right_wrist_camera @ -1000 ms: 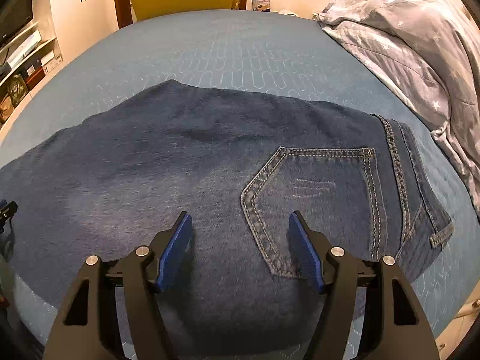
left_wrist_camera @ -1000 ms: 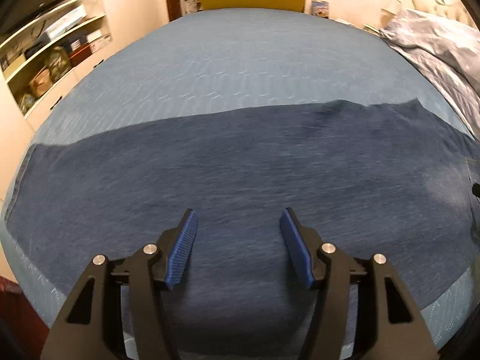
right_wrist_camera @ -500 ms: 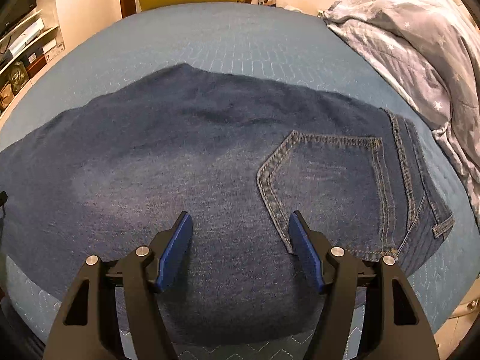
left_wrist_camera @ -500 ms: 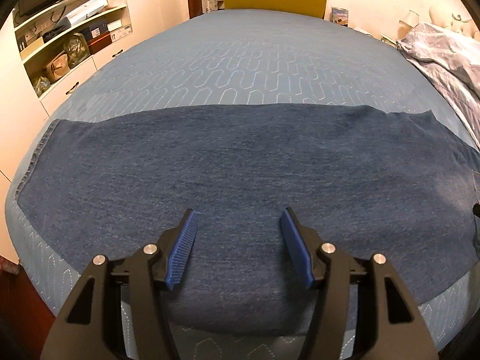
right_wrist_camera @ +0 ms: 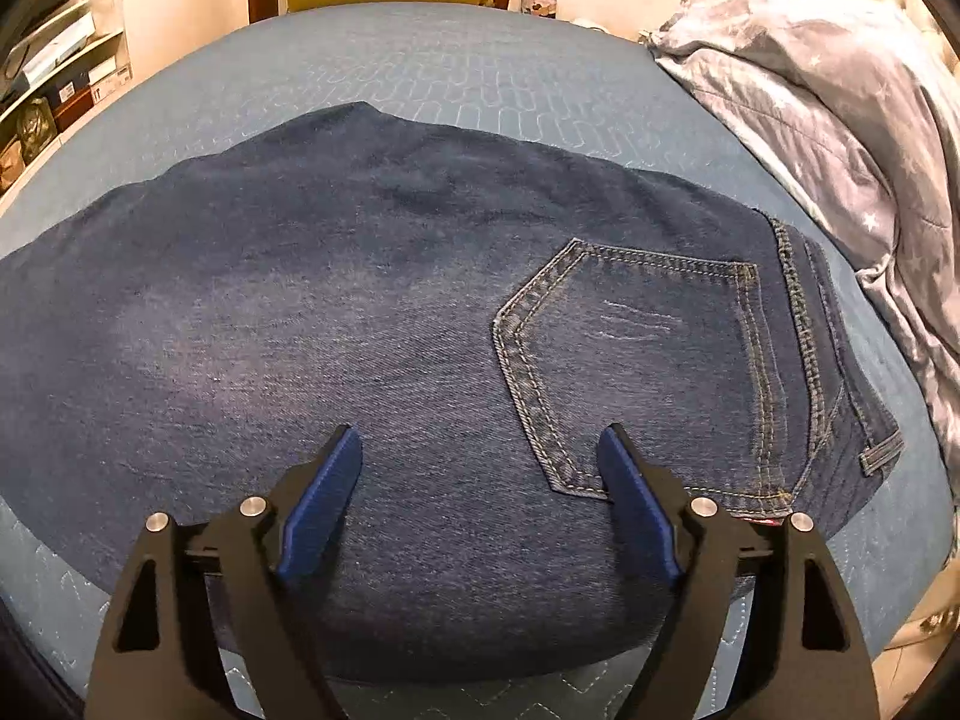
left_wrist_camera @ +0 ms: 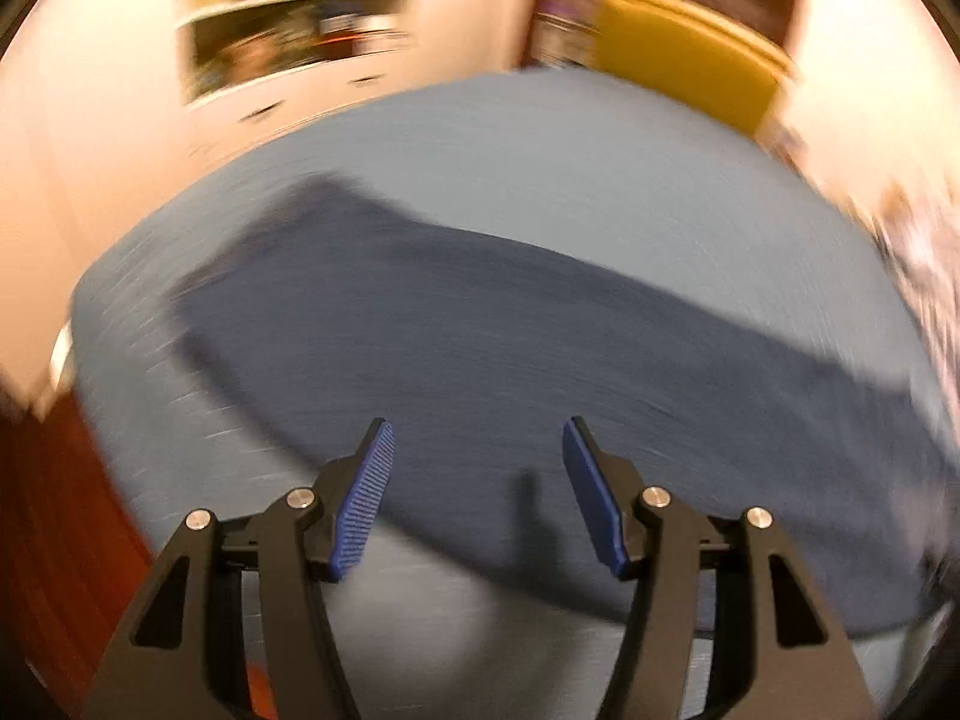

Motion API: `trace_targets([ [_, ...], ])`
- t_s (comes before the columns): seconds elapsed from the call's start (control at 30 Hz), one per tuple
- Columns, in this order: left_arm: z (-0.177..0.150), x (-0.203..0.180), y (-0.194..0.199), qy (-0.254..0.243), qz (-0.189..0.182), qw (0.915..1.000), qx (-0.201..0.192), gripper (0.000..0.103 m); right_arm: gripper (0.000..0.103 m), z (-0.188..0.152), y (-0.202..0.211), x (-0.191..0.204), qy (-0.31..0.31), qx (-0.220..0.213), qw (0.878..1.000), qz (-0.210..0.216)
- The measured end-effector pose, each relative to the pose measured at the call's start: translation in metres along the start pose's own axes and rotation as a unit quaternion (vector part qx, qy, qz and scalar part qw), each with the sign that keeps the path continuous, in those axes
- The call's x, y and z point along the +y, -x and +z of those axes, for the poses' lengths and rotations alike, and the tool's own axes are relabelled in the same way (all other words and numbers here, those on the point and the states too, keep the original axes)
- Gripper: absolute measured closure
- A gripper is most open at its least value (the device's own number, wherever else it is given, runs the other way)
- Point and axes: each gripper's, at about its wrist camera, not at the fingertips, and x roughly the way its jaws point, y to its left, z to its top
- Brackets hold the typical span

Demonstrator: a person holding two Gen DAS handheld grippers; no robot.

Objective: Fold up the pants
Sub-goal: 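Grasp the jeans leg hem with the left tool and lift it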

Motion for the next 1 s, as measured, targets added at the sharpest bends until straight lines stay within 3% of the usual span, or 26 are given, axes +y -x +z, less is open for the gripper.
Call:
trace_targets([
  [0.07,0.001,0.036,0.005,0.040,0.008,0.9991,0.000,0.045,0.025,0.005,0.011,0.006,0.000,-0.008,1.000,-0.012],
  [0.13,0.001,0.065,0.008,0.069,0.010,0.9976,0.003,0.045,0.025,0.011,0.023,0.017,0.004,-0.024,0.999,0.024],
  [0.2,-0.002,0.088,0.008,0.101,-0.012,0.9948,0.009,0.045,0.026,0.017,0.037,0.042,0.022,-0.043,0.997,0.062],
  [0.3,-0.004,0.107,0.004,0.129,-0.039,0.9907,0.014,0.045,0.026,0.019,0.049,0.090,0.056,-0.058,0.990,0.115],
  [0.43,0.001,0.118,-0.008,0.150,-0.059,0.9867,0.019,0.045,0.027,0.015,0.048,0.154,0.096,-0.047,0.981,0.161],
  [0.67,0.020,0.126,-0.022,0.167,-0.097,0.9810,0.021,0.046,0.026,0.003,0.035,0.200,0.132,-0.031,0.980,0.142],
  [0.9,0.037,0.153,-0.045,0.251,-0.184,0.9497,0.041,0.043,0.025,-0.002,0.037,0.206,0.133,-0.026,0.982,0.132],
  [1.0,0.047,0.154,-0.053,0.248,-0.189,0.9490,0.045,0.043,0.025,-0.004,0.039,0.209,0.131,-0.025,0.982,0.133],
])
